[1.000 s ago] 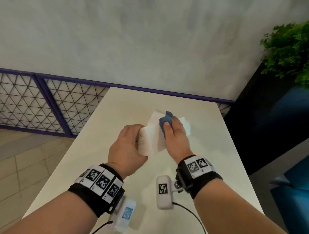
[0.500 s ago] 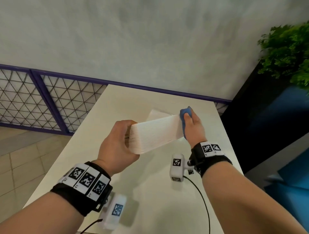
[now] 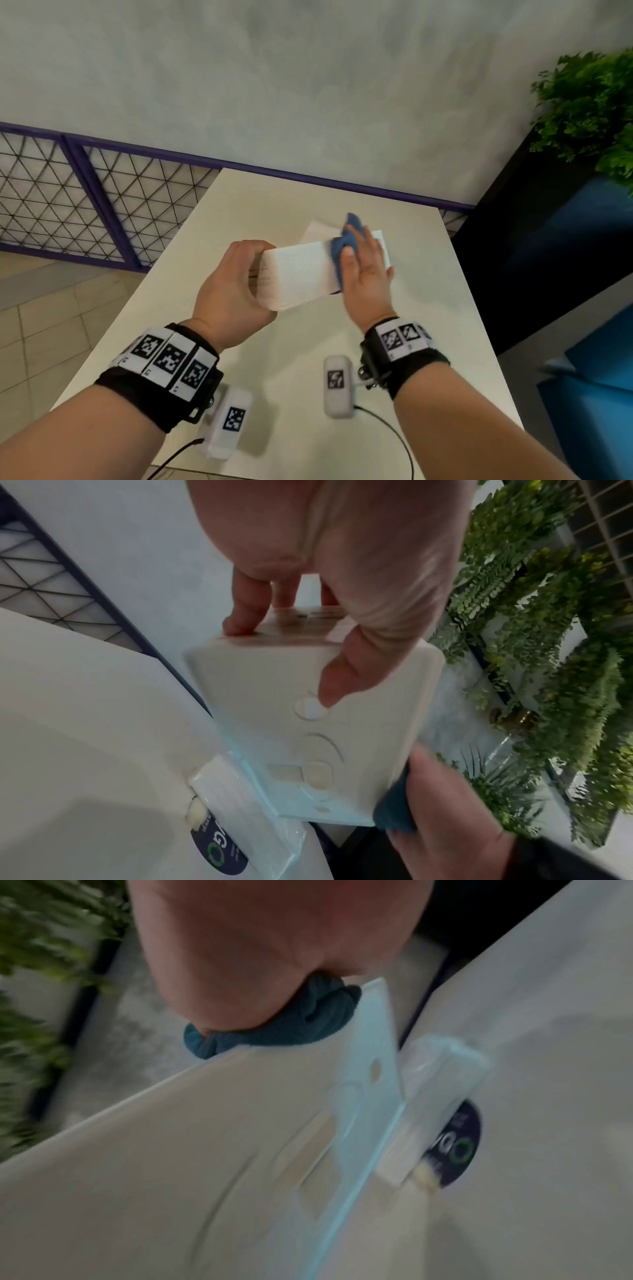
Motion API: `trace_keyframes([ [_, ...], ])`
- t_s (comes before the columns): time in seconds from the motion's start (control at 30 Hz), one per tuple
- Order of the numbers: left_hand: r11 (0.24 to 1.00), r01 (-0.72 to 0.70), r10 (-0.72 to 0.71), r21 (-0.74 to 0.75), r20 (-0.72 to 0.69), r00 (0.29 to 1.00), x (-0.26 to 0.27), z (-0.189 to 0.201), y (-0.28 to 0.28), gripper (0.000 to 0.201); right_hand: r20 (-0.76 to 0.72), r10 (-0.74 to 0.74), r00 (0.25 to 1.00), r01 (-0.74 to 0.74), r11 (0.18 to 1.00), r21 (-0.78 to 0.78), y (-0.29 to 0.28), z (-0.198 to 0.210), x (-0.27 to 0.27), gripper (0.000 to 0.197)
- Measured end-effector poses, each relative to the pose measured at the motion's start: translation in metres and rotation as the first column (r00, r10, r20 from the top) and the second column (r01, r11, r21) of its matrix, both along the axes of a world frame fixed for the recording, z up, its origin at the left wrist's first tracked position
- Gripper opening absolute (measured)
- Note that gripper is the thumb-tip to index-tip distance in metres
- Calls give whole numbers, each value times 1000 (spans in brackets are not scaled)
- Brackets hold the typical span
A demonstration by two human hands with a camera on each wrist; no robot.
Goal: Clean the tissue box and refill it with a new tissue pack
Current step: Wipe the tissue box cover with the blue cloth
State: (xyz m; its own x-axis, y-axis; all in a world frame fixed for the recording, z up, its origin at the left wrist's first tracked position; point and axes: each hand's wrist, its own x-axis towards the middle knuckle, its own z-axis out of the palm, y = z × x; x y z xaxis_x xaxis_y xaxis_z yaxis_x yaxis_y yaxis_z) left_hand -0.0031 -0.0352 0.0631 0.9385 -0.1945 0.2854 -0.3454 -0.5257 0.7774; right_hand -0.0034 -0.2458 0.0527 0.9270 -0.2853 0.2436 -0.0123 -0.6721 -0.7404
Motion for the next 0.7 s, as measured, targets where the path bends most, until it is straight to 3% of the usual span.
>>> trace_keyframes([
  [0.13, 998, 39, -39, -45, -15, 999, -3, -3, 11, 69, -19, -61, 998, 63, 990, 125, -41, -10, 14, 55],
  [0.23, 996, 77, -78, -44, -19, 997, -3, -3, 15, 71, -198, -191, 961, 236, 943, 236, -47, 0, 15, 49],
  [0.27, 995, 92, -93, -35, -26, 995, -2, -3, 16, 72, -321, -219, 922, 324, 889, 324, -50, 4, 16, 54],
  [0.33, 991, 136, -136, 2, -27, 990, 1, 0, 20, 73, -560, -136, 817, 488, 681, 546, -60, 9, 17, 69],
  [0.4, 980, 194, -193, 31, -25, 981, 5, 1, 23, 75, -582, -4, 813, 512, 479, 713, -67, 5, 15, 50],
  [0.47, 965, 256, -253, 64, -43, 966, 10, 2, 25, 79, -575, -21, 818, 534, 404, 743, -67, -3, 13, 28],
  [0.53, 929, 302, -280, 214, -128, 952, 16, 4, 27, 91, -586, -95, 805, 564, 430, 705, -62, -10, 14, 26],
  [0.6, 819, 298, -196, 490, -250, 948, 20, 11, 26, 120, -623, -166, 765, 622, 445, 645, -52, -11, 14, 27],
  [0.63, 758, 276, -152, 591, -252, 956, 20, 16, 22, 131, -632, -193, 750, 644, 431, 632, -46, -11, 13, 34],
  [0.7, 680, 219, -163, 700, -147, 976, 19, 23, 6, 135, -609, -224, 761, 640, 416, 647, -32, -9, 13, 49],
])
